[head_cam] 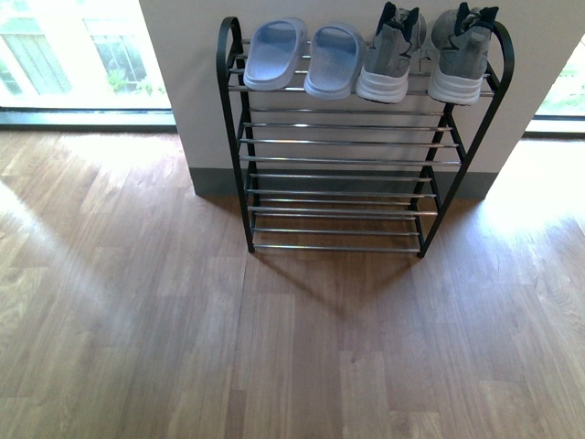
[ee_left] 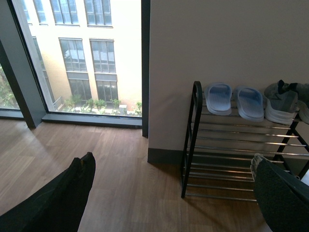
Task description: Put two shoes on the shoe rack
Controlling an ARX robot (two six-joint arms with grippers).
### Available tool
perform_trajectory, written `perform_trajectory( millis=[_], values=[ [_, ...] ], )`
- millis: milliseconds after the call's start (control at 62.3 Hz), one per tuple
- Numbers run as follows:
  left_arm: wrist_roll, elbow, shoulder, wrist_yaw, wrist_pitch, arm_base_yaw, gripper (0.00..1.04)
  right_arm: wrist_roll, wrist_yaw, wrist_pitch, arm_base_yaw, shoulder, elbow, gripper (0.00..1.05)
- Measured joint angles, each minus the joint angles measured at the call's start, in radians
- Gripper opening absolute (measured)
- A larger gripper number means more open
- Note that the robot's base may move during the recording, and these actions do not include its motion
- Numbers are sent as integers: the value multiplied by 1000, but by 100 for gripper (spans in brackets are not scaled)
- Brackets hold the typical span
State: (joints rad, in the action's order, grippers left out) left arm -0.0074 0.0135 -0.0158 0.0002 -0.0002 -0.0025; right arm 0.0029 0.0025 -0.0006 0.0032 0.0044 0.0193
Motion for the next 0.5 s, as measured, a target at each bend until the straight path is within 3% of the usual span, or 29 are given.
perform_trajectory(
  millis=[498],
  values=[
    [0,0,0,0,0,0,95,0,-2,0,0,0,0,96]
  ],
)
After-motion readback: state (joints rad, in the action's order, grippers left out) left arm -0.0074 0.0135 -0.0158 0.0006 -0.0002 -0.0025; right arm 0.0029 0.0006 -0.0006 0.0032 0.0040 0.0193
